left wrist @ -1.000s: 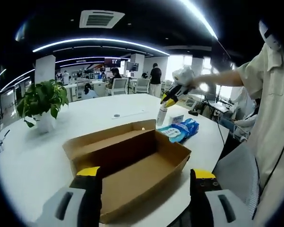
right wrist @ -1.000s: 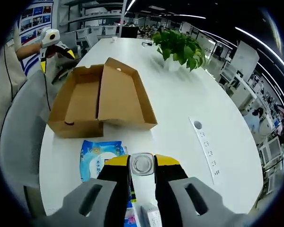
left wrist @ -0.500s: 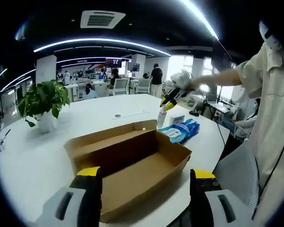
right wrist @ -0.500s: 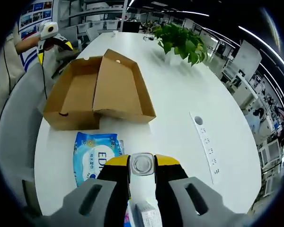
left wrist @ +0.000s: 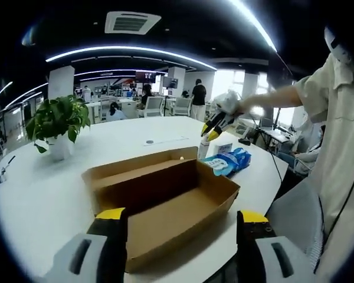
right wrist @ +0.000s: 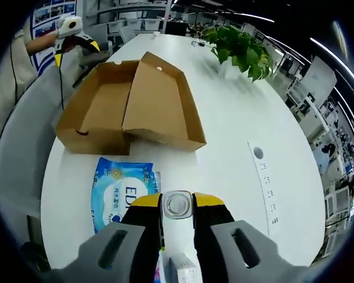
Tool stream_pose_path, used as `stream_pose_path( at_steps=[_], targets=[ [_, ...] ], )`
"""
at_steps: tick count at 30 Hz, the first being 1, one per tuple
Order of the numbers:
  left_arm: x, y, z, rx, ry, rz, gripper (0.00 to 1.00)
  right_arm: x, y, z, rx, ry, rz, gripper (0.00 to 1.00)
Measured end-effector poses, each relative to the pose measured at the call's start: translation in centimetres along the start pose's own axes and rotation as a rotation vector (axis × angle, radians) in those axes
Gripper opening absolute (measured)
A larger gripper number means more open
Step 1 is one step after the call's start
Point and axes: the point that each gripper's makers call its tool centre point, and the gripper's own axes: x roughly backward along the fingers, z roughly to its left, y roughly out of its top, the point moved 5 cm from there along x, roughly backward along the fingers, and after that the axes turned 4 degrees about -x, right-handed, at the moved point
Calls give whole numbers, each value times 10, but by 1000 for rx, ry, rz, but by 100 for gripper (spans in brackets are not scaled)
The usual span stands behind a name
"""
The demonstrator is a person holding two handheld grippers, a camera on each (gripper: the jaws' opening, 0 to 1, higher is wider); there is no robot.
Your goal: Operate the shoe box by opening the lid, removing the specified soft item, and placing it in the target area until the item is outside and the box remains undamaged.
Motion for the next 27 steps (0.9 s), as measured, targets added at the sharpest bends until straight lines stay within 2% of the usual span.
stream_pose_path(
  at_steps=[4, 20, 27],
  targets=[
    [0, -2, 3, 8, 10, -3, 76, -4, -4, 0, 6, -10, 17, 17],
    [2, -7, 9, 19, 38, 8, 76, -1, -4, -3, 7, -28, 19, 18],
    [2, -11, 8, 26, 40, 19, 76, 0, -7, -3, 7, -29, 29, 24]
  ],
)
